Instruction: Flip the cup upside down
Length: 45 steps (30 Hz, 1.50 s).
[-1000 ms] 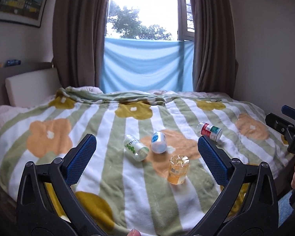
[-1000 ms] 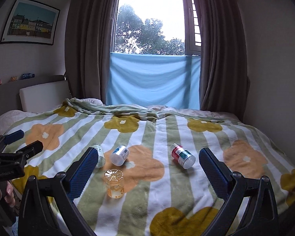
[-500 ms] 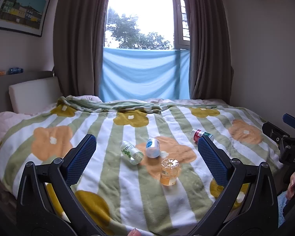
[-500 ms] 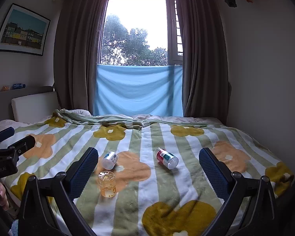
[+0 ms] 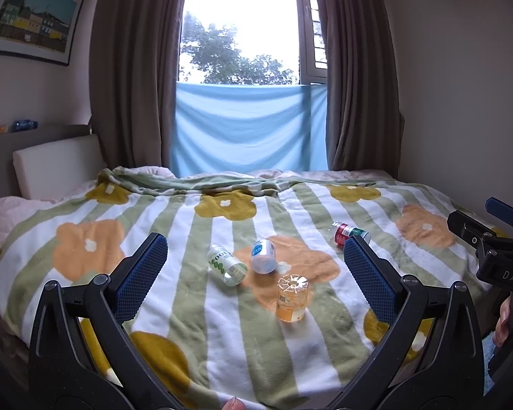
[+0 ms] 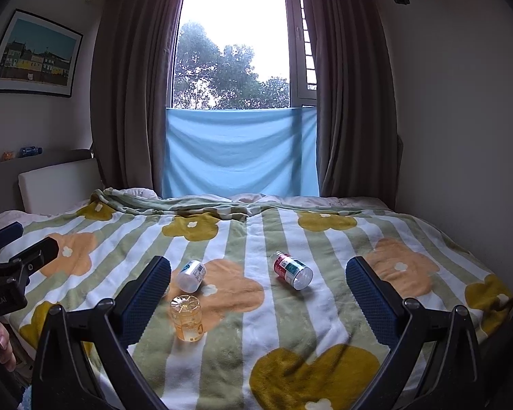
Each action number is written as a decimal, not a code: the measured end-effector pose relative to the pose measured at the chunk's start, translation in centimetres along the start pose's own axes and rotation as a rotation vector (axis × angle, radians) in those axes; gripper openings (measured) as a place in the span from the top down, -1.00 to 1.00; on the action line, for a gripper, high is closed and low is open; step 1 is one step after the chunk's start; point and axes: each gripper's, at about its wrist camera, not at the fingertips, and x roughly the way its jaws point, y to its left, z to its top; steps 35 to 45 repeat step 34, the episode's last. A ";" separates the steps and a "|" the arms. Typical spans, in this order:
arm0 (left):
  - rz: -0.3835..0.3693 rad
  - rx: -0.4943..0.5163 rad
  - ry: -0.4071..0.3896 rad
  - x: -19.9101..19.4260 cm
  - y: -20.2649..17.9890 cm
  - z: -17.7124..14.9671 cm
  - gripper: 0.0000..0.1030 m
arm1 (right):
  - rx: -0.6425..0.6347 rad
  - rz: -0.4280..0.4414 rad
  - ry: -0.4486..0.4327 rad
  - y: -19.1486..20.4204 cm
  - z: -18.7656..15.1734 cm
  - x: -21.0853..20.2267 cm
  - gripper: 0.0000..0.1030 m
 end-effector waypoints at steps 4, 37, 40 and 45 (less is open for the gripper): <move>0.001 0.003 0.001 0.0 0.0 0.0 -0.99 | 0.001 0.000 0.000 0.0 0.0 0.0 -0.99; 0.052 0.047 -0.089 -1.5 -1.0 -0.2 -0.99 | 0.002 0.007 0.013 0.5 -0.4 1.0 -0.99; 0.052 0.047 -0.089 -1.5 -1.0 -0.2 -0.99 | 0.002 0.007 0.013 0.5 -0.4 1.0 -0.99; 0.052 0.047 -0.089 -1.5 -1.0 -0.2 -0.99 | 0.002 0.007 0.013 0.5 -0.4 1.0 -0.99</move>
